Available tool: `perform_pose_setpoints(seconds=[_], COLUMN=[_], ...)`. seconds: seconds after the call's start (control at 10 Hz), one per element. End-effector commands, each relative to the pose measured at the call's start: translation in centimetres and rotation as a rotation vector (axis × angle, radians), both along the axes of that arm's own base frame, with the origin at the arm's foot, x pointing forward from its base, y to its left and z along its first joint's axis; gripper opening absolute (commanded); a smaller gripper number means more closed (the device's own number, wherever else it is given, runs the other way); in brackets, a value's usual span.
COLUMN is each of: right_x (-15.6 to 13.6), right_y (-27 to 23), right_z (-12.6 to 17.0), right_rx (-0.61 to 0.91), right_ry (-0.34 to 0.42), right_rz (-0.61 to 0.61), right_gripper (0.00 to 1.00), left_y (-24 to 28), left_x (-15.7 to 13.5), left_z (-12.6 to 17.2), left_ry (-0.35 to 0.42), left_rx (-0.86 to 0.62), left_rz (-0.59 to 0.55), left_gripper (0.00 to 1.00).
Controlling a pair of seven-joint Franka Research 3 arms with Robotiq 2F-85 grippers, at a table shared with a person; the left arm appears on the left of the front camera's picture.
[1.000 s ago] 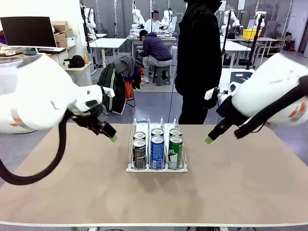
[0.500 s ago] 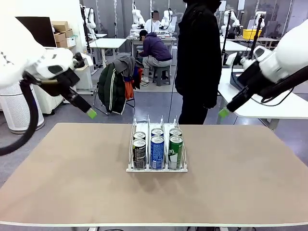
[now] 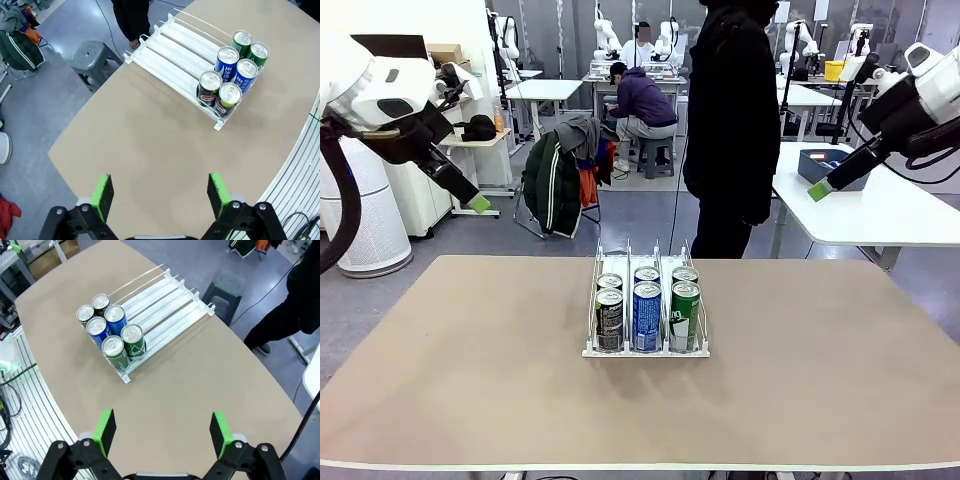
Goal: Fill the beverage cans into the dispenser.
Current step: Pick up the Sprite handed by the human.
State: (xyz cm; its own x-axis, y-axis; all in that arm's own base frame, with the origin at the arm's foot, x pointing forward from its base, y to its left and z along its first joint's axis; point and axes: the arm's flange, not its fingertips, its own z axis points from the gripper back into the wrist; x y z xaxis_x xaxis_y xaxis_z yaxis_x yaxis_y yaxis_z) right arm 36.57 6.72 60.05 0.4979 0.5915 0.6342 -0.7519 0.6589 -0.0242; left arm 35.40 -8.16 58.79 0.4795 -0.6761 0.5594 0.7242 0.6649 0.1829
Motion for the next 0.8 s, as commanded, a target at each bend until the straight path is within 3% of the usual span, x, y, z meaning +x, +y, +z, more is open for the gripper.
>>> perform_pose_setpoints(seconds=[0.0, 0.5, 0.7], right_x=[0.1, 0.1, -0.9], right_y=[1.0, 1.0, 0.6], right_z=[-0.9, -0.7, 3.2], right_rx=[-0.006, -0.017, -0.064], right_ry=[0.019, 0.013, -0.057], right_rz=[0.026, 0.014, 0.049], right_gripper=[1.00, 1.00, 1.00], left_y=[-0.4, -0.4, -0.4], left_x=[0.2, 0.2, 0.2], left_z=[-0.5, -0.5, -0.5], left_ry=[0.022, 0.022, 0.022], left_rx=[-0.020, -0.020, -0.020], left_rz=[-0.009, -0.009, -0.009], left_gripper=[1.00, 1.00, 1.00])
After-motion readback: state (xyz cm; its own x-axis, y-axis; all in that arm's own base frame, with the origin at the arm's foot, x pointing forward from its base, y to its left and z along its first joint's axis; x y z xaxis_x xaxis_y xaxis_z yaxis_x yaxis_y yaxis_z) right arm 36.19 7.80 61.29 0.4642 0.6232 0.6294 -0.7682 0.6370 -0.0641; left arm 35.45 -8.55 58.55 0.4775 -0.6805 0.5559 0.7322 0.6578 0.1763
